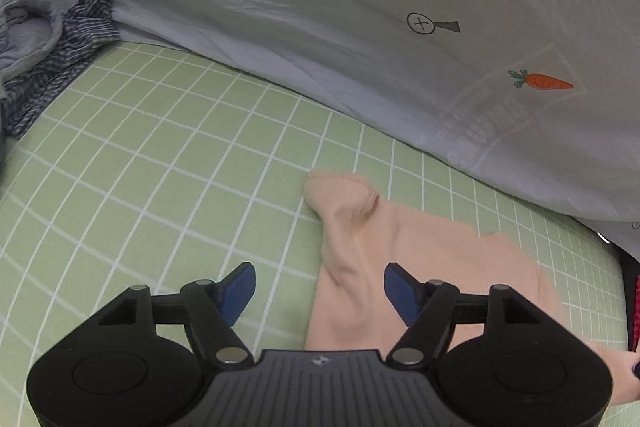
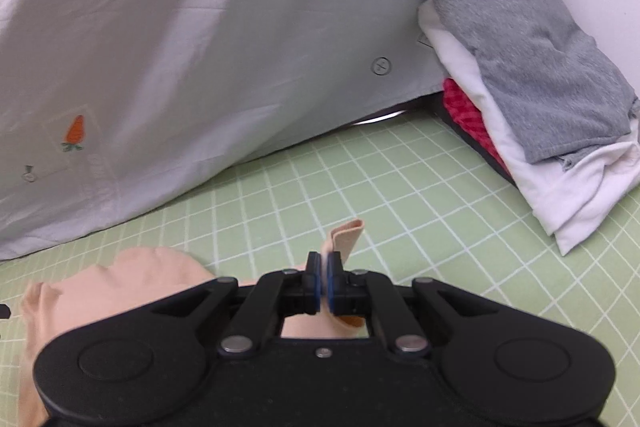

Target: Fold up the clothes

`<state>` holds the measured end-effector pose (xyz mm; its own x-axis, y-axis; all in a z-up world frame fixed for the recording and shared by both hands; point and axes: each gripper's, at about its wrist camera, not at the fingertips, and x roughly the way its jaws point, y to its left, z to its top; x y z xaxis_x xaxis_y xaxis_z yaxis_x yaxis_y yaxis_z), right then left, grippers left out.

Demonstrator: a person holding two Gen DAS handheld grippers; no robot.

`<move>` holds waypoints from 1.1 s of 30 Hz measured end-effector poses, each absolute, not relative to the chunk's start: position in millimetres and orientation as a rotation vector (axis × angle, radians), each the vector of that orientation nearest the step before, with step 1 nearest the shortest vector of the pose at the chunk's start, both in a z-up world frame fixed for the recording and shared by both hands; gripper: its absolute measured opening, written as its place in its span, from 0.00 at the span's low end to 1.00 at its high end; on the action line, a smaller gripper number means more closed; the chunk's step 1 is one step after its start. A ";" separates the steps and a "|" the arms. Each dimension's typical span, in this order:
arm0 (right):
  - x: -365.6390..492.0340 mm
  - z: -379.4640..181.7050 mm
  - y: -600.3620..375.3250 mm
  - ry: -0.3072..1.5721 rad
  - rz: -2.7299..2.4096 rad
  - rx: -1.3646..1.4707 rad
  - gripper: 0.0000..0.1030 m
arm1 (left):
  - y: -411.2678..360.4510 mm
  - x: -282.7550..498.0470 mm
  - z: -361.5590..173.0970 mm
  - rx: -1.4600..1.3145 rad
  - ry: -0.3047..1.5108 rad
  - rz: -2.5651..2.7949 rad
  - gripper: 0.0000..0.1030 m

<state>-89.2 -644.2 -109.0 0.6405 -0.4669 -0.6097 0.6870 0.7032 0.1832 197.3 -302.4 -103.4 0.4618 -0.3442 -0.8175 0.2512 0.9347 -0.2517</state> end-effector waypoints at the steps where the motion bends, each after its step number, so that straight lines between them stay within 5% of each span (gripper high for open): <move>1: -89.8 -104.7 -633.0 0.556 -0.644 0.417 0.04 | -296.6 184.4 -98.3 -0.084 1.022 -0.367 0.76; 21: -145.8 -118.0 -394.4 0.770 -0.159 0.299 0.04 | -188.1 -17.4 -62.7 0.018 1.023 -0.389 0.80; 25: -161.9 -115.6 -380.1 0.793 -0.204 0.299 0.11 | -178.5 -27.2 -64.8 0.036 1.029 -0.427 0.80; 26: -167.5 -111.8 -379.7 0.797 -0.220 0.288 0.15 | -179.2 -27.6 -65.7 0.034 1.032 -0.435 0.80; 33: -206.8 -87.7 -402.4 0.735 -0.401 0.283 1.00 | -204.6 -30.1 -67.9 0.029 1.048 -0.528 0.81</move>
